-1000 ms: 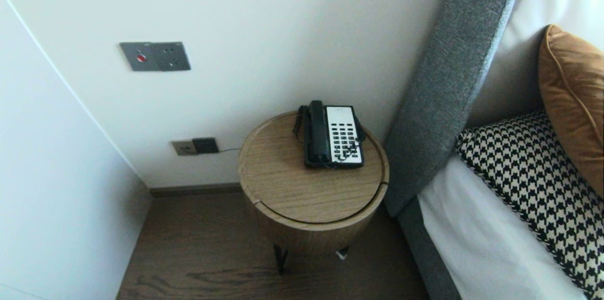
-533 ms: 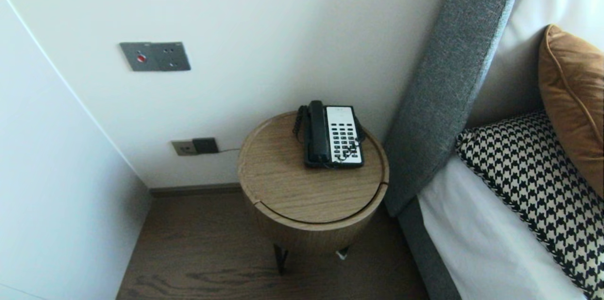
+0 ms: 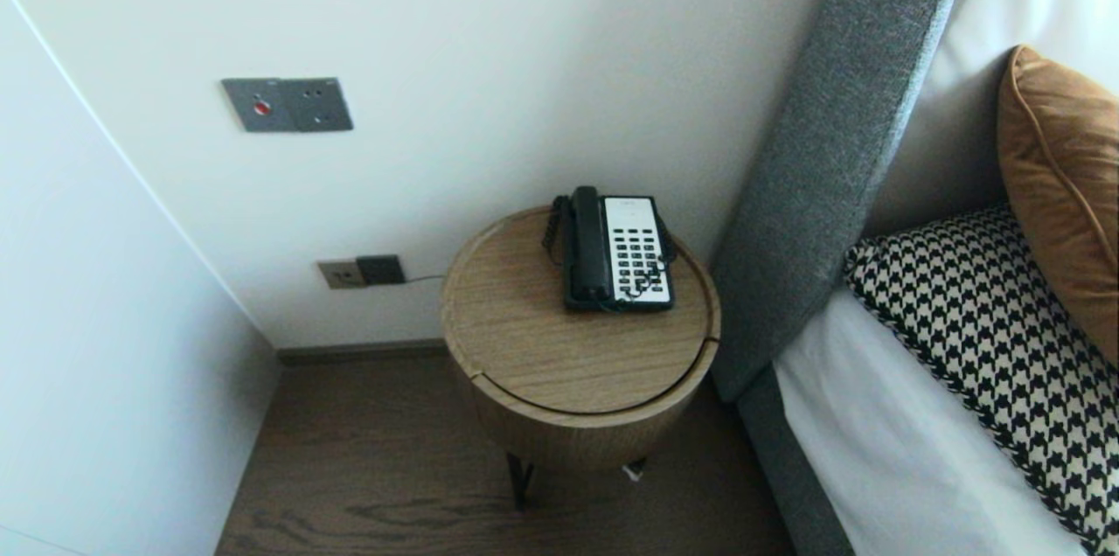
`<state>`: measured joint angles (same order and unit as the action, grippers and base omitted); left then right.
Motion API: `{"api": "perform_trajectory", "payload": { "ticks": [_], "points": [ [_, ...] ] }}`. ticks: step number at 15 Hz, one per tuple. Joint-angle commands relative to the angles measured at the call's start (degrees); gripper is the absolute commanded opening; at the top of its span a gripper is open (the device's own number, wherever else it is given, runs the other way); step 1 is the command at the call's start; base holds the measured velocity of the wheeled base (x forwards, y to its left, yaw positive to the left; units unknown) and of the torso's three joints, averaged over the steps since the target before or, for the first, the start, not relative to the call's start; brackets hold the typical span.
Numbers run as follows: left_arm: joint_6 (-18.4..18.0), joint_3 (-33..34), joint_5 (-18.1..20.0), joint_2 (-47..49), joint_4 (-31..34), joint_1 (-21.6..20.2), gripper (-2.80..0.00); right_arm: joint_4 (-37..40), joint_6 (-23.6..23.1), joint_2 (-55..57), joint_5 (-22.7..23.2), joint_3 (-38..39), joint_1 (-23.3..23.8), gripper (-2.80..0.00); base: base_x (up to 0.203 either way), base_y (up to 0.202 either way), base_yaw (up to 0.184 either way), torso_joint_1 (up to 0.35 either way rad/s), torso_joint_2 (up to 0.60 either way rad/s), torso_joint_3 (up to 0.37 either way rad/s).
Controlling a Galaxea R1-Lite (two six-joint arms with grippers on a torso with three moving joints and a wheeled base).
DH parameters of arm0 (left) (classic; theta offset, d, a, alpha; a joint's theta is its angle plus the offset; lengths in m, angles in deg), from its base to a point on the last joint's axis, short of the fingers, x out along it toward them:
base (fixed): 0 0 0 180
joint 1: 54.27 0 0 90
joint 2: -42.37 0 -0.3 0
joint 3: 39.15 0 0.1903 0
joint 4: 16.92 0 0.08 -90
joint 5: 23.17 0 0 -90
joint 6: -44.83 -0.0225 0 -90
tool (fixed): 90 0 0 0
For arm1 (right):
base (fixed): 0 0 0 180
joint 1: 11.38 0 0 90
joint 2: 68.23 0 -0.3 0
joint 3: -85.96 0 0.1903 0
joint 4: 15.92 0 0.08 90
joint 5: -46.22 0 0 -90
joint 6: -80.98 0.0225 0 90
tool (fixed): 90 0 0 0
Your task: Open the nightstand drawer
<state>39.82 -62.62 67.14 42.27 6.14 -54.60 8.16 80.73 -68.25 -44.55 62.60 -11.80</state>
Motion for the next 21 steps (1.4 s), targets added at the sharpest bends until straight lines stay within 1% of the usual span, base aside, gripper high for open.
{"api": "perform_trajectory", "payload": {
  "ticks": [1, 2, 5, 8, 21],
  "points": [
    [0.1, 0.2, 0.0, -0.3, 0.1, 0.0, -2.8, 0.0, 0.0, -0.1, 0.0, 0.0, 0.0, -2.8, 0.0, 0.0, 0.0, 0.0, 0.0, 0.0],
    [0.5, 0.1, -0.1, -0.3, 0.0, 0.0, -2.8, 0.0, 0.0, -0.1, 0.0, 0.0, 0.0, -2.8, 0.0, 0.0, 0.0, 0.0, 0.0, 0.0],
    [4.4, 0.1, -1.4, -0.3, 0.0, -0.1, -2.8, 0.0, 0.0, -0.1, 0.0, 0.0, 0.0, -2.8, 0.0, 0.0, 0.0, 0.0, 0.0, 0.0],
    [4.9, 0.1, -0.9, 0.0, -0.1, 0.0, -2.8, 0.0, 0.0, -0.1, 0.0, 0.0, 0.0, -2.8, 0.0, 0.0, 0.0, 0.0, 0.0, 0.0],
    [4.9, 0.1, -0.9, 0.0, -0.1, 0.0, -2.8, 0.0, 0.0, -0.1, 0.0, 0.0, 0.0, -2.8, 0.0, 0.0, 0.0, 0.0, 0.0, 0.0]
  ]
}}
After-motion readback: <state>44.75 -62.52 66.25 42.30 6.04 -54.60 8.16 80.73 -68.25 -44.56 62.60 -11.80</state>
